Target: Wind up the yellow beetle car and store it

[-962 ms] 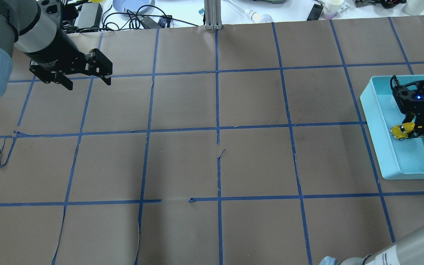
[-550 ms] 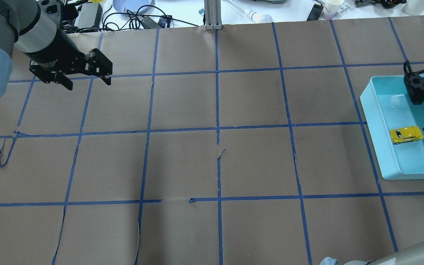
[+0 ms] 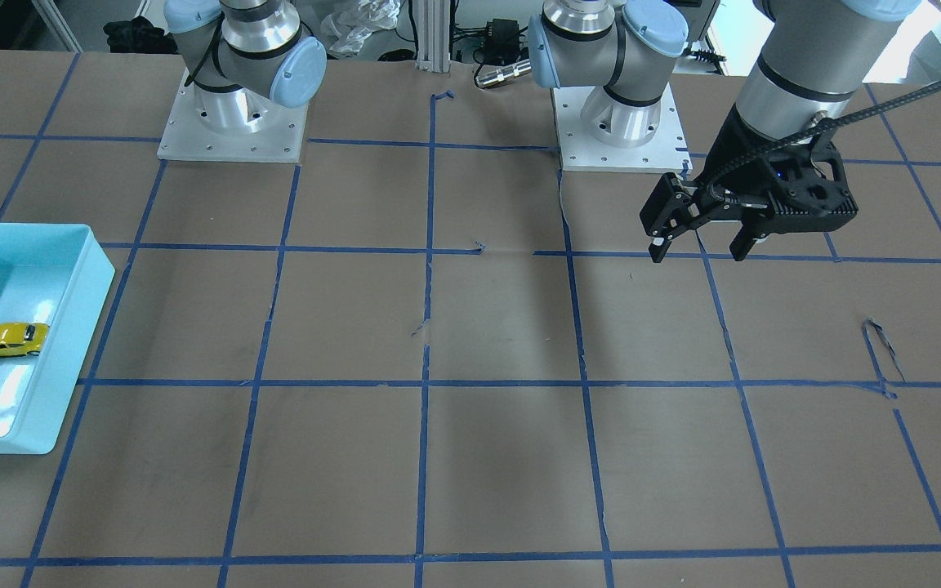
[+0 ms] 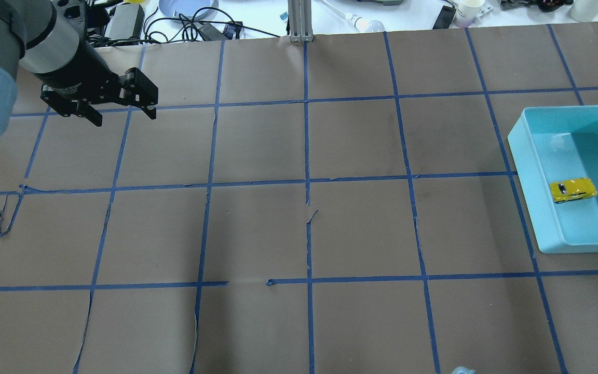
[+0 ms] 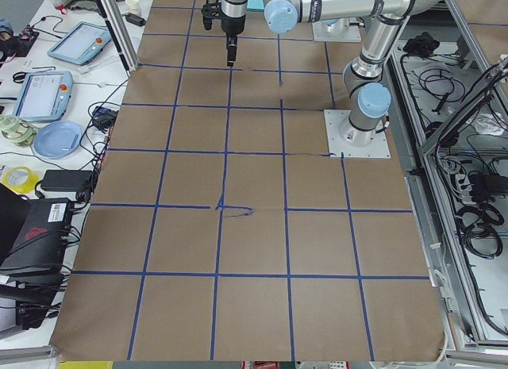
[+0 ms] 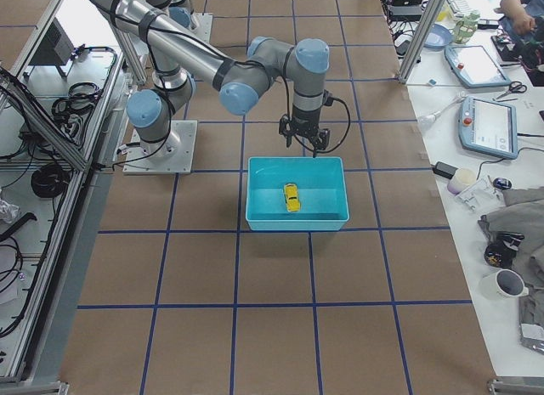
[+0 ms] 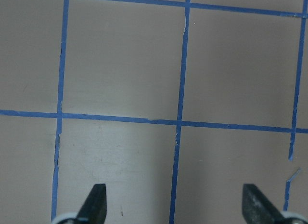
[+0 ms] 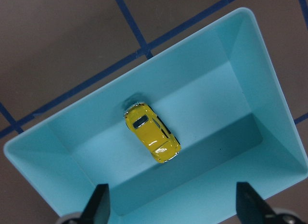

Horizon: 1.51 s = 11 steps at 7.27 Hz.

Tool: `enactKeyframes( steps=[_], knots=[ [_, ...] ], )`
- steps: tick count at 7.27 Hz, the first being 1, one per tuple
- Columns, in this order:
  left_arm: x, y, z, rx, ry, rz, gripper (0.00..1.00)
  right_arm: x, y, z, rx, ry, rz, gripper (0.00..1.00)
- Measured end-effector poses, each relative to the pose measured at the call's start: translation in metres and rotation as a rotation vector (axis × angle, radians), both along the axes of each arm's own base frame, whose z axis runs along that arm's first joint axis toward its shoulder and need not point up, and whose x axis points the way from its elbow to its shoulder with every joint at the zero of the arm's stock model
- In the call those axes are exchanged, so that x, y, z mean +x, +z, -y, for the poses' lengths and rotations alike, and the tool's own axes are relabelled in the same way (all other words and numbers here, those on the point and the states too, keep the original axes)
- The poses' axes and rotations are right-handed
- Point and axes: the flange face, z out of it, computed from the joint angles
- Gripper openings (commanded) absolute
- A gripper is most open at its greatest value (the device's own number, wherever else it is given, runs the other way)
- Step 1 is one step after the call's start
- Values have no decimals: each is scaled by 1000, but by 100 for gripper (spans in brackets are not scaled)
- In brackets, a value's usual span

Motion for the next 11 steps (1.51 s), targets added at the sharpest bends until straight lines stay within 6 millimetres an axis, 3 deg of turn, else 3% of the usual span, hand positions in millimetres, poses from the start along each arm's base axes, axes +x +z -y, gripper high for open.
enactKeyframes(
  steps=[2,3,5,7,9,11],
  knots=[
    [0,1,1,-2,0,1,100,66,42,9,-37,-318,57,100],
    [0,2,1,-3,0,1,100,107,50,14,-50,-467,68,100],
    [1,2,1,-3,2,2,100,192,46,23,-75,-760,77,100],
    [2,3,1,-3,4,2,100,261,47,18,-112,-820,84,100],
    [2,3,0,-4,3,2,100,283,54,6,-121,-874,86,100],
    [2,3,0,-5,3,2,100,286,57,2,-119,-928,85,100]
  ],
)
